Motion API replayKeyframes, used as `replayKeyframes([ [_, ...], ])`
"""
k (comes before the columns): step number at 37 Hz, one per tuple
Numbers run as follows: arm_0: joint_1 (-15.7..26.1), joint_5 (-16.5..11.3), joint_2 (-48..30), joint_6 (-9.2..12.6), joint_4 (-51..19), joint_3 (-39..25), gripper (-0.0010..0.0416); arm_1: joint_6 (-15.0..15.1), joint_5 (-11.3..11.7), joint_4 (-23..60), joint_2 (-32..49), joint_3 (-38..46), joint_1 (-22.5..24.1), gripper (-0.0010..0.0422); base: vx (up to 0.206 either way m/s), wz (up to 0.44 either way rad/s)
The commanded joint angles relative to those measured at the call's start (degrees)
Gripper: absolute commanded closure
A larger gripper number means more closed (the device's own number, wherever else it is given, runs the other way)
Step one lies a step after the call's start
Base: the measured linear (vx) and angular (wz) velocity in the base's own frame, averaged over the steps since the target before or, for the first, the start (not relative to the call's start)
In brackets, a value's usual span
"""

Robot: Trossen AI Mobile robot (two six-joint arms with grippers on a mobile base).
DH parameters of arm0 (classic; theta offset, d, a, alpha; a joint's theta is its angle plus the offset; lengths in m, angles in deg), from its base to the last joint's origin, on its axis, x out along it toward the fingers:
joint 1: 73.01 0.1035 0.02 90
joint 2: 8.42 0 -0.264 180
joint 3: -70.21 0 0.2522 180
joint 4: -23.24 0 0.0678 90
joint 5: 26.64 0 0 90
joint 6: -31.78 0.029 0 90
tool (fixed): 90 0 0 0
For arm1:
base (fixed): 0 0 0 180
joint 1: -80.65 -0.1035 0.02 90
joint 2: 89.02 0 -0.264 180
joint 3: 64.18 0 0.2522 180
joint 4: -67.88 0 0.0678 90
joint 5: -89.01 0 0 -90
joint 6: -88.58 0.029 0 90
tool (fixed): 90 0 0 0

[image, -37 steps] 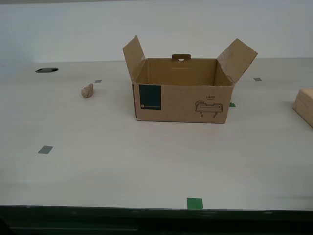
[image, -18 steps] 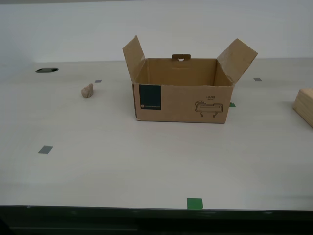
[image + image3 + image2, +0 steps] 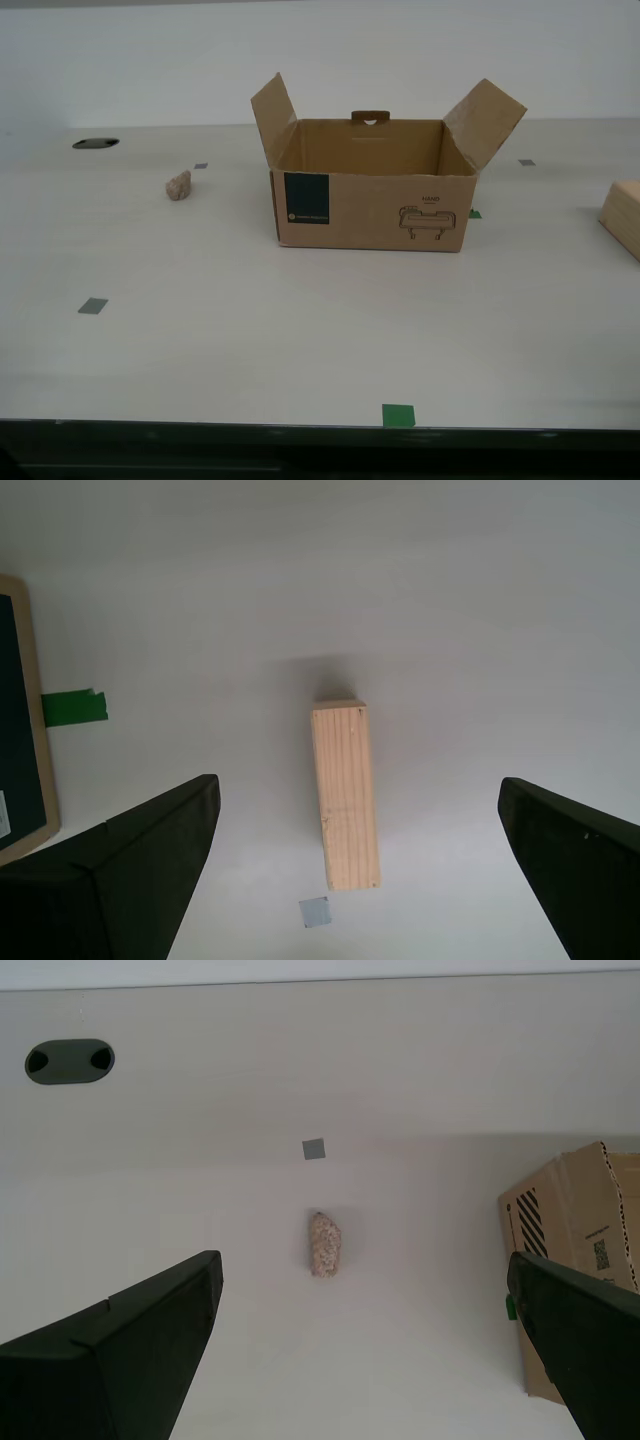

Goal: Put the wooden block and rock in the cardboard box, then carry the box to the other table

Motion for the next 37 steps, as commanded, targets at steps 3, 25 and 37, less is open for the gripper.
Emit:
replayKeyframes([
  [3, 0.9, -0.2, -2.6, -0.9, 0.5, 0.0, 0.0016, -0.3, 0.0, 0.6, 0.0, 0.0, 0.0, 0.0021, 0.0, 0.0],
  [25, 2.3, -0.1, -5.5, -1.2, 3.1, 1.5, 0.0016, -2.6, 0.0, 0.1, 1.7, 0.0, 0.0, 0.0021, 0.0, 0.0],
  [37, 2.3, 0.3, -5.5, -1.2, 3.2, 3.1, 0.0017, -1.6, 0.0, -0.2, 11.4, 2.0, 0.0, 0.0021, 0.0, 0.0],
])
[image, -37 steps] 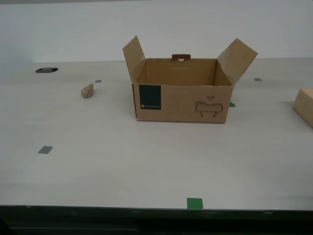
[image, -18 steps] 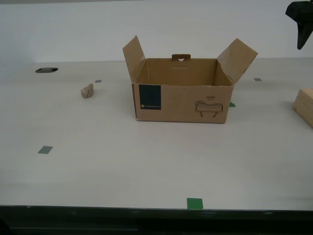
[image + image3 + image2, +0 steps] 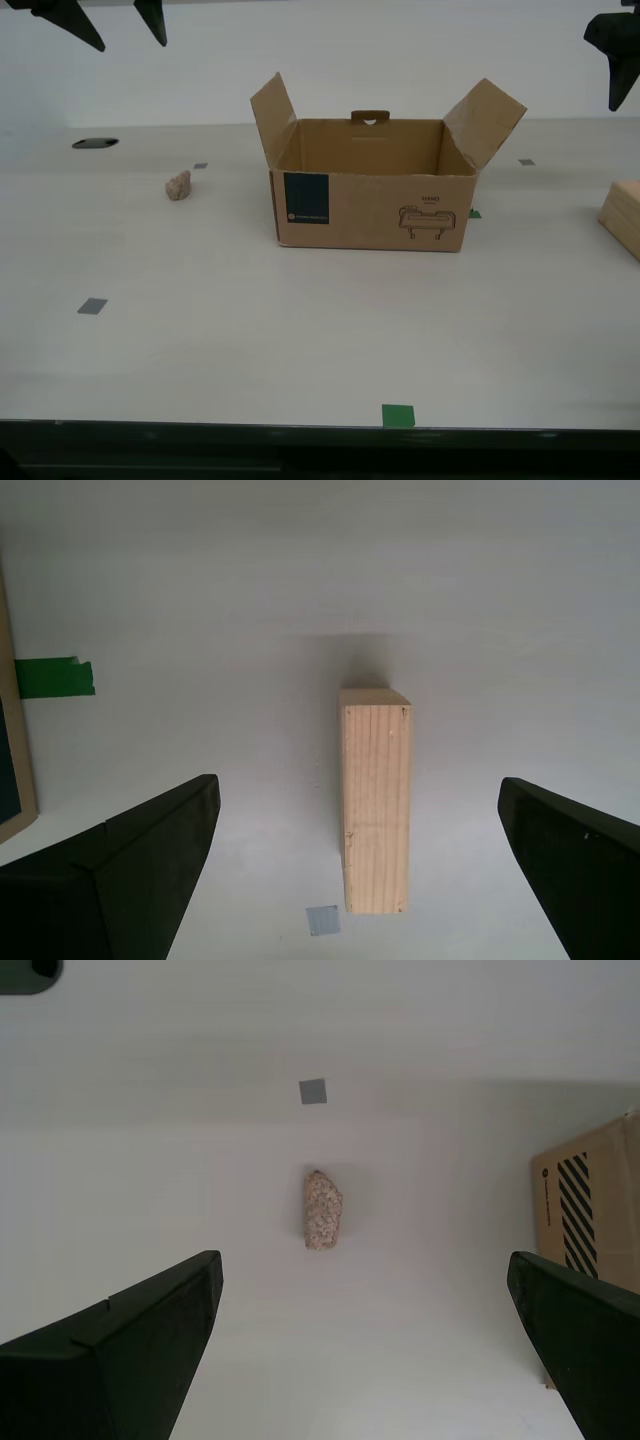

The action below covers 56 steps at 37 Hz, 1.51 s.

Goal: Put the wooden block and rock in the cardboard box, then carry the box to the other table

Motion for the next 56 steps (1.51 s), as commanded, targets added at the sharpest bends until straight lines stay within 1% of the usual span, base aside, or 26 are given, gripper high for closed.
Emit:
replayKeyframes([
  [1, 0.0, 0.2, 0.0, -0.2, -0.1, 0.5, 0.0017, 0.3, 0.0, -0.1, 2.5, 1.2, 0.0, 0.0021, 0.0, 0.0],
  [8, 0.0, 0.2, 0.0, -0.1, -0.3, 0.9, 0.0016, 0.8, 0.0, 0.4, 7.2, 5.9, 0.0, 0.0021, 0.0, 0.0],
  [12, 0.0, 0.2, 0.0, -0.1, -0.3, 1.3, 0.0016, 0.8, 0.1, 2.4, 10.4, 9.9, -0.1, 0.0021, 0.0, 0.0],
  [15, 0.0, 0.2, 0.0, -0.1, -0.3, 1.6, 0.0016, 0.8, 0.7, 4.9, 13.3, 13.4, -0.1, 0.0021, 0.0, 0.0],
  [18, 0.0, 0.2, 0.0, -0.1, -0.1, 2.0, 0.0017, 1.3, 0.8, 7.0, 16.5, 16.9, -0.2, 0.0021, 0.0, 0.0],
  [24, 0.0, 0.8, 0.0, -0.1, 0.3, 3.5, 0.0016, 1.5, 0.9, 9.6, 21.4, 21.1, -0.3, 0.0021, 0.0, 0.0],
  [30, 0.0, 0.9, 0.0, 0.0, 1.7, 6.1, 0.0016, 1.6, 0.9, 9.9, 24.5, 21.7, -0.4, 0.0021, 0.0, 0.0],
  [33, 0.0, 2.0, 0.0, 0.0, 3.3, 7.7, 0.0016, 1.6, 1.2, 9.8, 25.4, 21.4, -0.4, 0.0021, 0.0, 0.0],
  [37, -0.1, 3.8, 0.0, 0.0, 5.0, 9.8, 0.0017, 1.7, 2.2, 9.6, 26.1, 21.3, -0.5, 0.0021, 0.0, 0.0],
  [47, -0.1, 3.8, 0.0, 0.0, 10.2, 14.5, 0.0016, 2.7, 2.2, 8.9, 26.0, 21.4, -0.8, 0.0021, 0.0, 0.0],
  [56, -0.1, 3.8, -0.6, -0.1, 12.7, 15.4, 0.0016, 2.7, 2.2, 9.2, 26.0, 21.4, -0.9, 0.0021, 0.0, 0.0],
])
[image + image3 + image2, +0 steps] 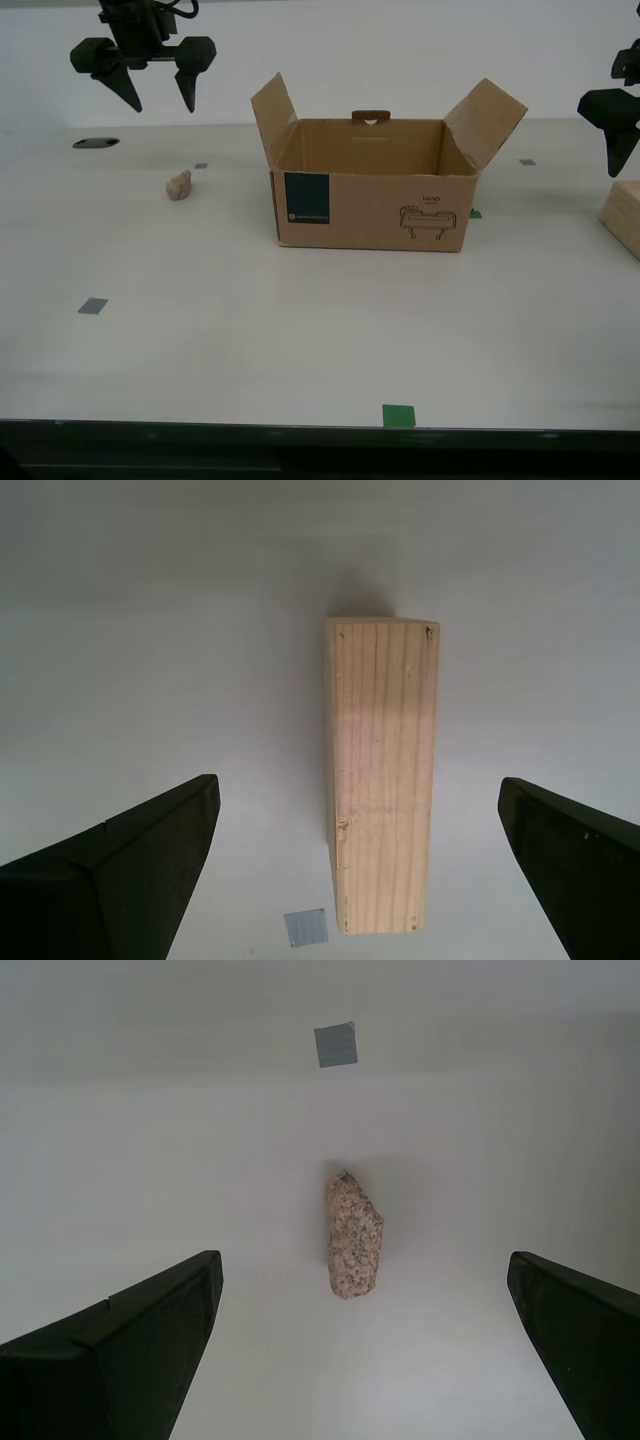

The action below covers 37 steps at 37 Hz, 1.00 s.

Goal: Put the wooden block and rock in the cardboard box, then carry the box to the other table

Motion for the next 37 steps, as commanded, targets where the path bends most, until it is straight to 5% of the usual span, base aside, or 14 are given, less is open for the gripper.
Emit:
replayKeyframes([
  [1, 0.0, 0.3, -0.9, -0.2, 0.7, -0.3, 0.0016, 0.1, 0.1, 0.3, 0.0, 0.0, -0.1, 0.0021, 0.0, 0.0],
  [23, -0.7, 0.4, -14.3, -1.5, 1.8, -4.4, 0.0017, 0.2, 0.1, 1.1, 0.0, 0.0, -0.3, 0.0021, 0.0, 0.0],
  [37, -0.6, 0.3, -15.0, -1.8, 4.5, -3.9, 0.0017, 0.1, 0.1, 0.9, 0.0, 0.0, -0.4, 0.0021, 0.0, 0.0],
])
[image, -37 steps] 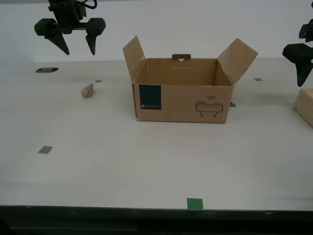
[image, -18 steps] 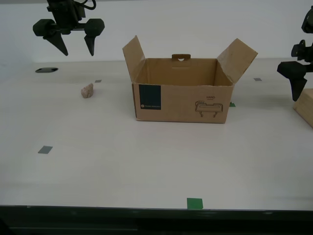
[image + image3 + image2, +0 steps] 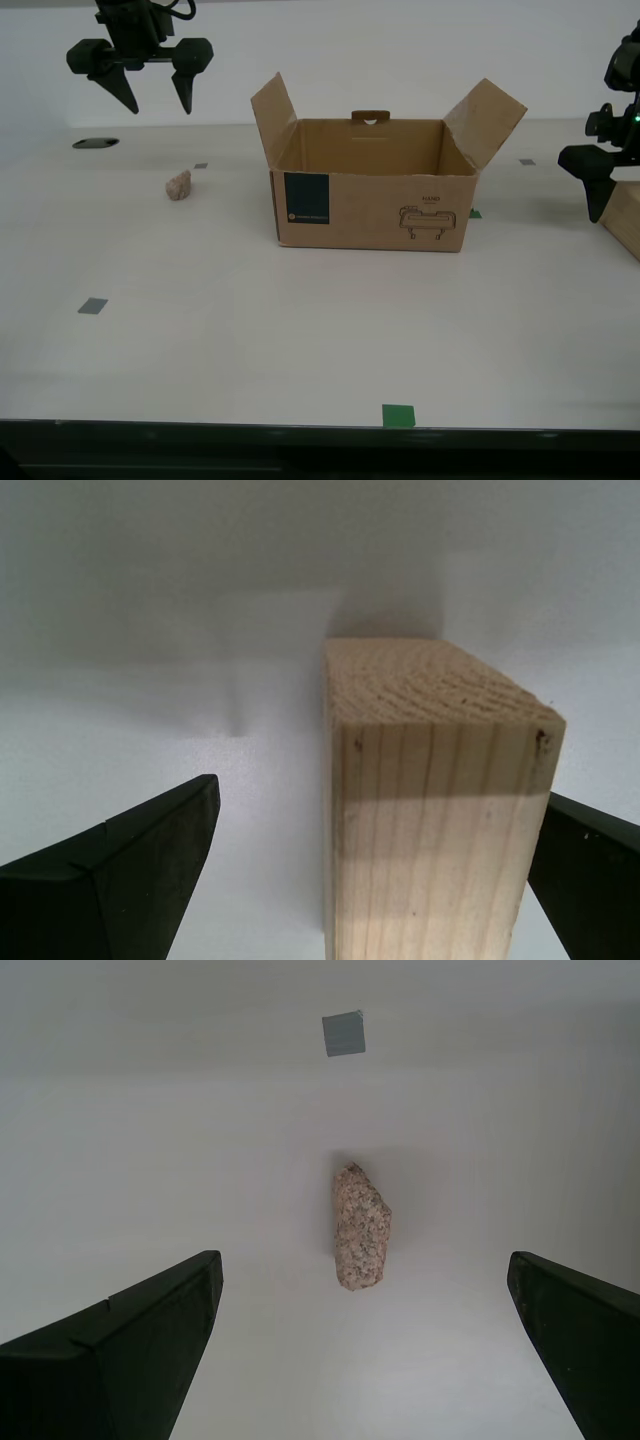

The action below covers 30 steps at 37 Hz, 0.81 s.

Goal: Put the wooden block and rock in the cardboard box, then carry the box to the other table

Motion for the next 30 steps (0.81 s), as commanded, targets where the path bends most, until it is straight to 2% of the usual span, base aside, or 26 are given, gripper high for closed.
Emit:
replayKeyframes([
  [1, 0.0, 0.2, -0.1, -0.2, 0.5, 0.0, 0.0016, 0.1, 0.1, 0.0, 0.0, 0.0, 0.0, 0.0021, 0.0, 0.0],
  [8, 0.0, 0.2, -0.1, -0.8, 2.1, 0.0, 0.0017, 0.1, 0.1, -1.2, 0.0, 0.0, -0.2, 0.0021, 0.0, 0.0],
  [18, 0.0, 0.1, 0.0, -0.3, 0.7, 0.0, 0.0017, 0.1, 0.1, -1.6, 0.0, -0.5, -0.3, 0.0021, 0.0, 0.0],
  [30, 0.0, 0.2, 0.0, -0.2, 1.0, 2.5, 0.0016, 0.5, 0.1, -5.0, 0.0, -5.9, -0.3, 0.0021, 0.0, 0.0],
])
